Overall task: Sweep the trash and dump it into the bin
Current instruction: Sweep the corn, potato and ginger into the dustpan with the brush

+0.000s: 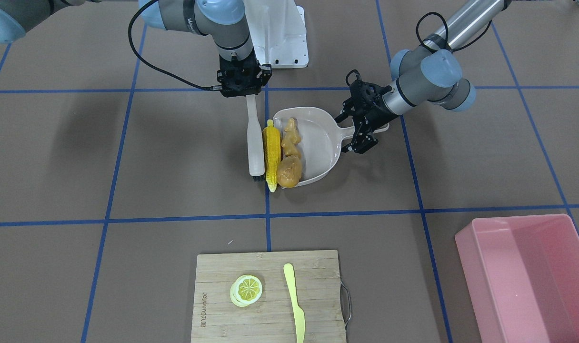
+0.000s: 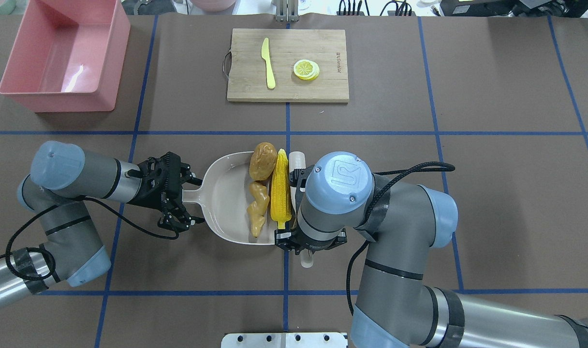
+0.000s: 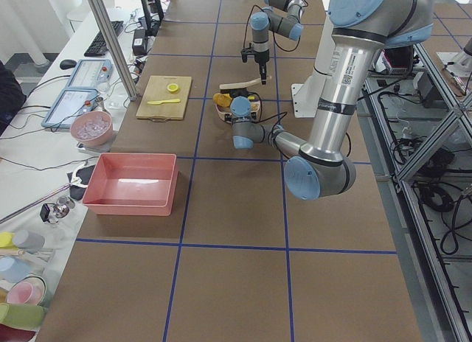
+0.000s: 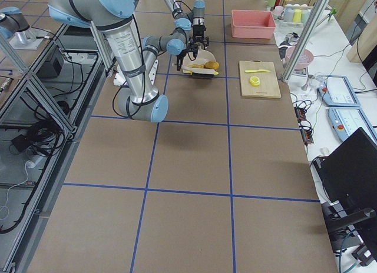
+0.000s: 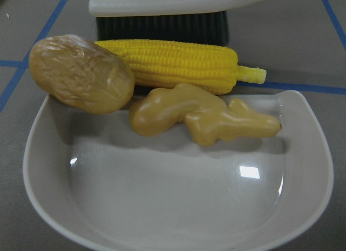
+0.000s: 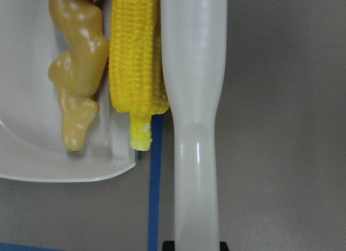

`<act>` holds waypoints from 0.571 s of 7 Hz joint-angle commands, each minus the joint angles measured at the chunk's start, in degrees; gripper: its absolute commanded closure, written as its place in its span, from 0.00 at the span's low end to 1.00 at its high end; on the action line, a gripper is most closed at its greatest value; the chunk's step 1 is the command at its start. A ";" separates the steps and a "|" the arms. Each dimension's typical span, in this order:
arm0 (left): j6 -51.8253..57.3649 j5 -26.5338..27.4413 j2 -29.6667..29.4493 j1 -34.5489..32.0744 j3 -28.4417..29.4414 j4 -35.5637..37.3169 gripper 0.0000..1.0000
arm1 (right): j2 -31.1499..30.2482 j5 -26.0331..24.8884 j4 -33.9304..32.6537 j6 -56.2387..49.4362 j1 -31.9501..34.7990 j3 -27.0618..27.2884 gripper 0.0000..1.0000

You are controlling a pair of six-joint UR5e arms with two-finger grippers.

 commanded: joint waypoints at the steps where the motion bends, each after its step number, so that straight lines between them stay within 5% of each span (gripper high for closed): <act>1: -0.03 0.00 0.00 0.18 0.16 0.03 0.03 | 2.49 0.06 0.02 0.00 0.00 -1.60 1.00; 4: -0.03 0.00 0.00 0.18 0.16 0.03 0.03 | 4.42 0.23 0.11 -0.09 0.00 -3.44 1.00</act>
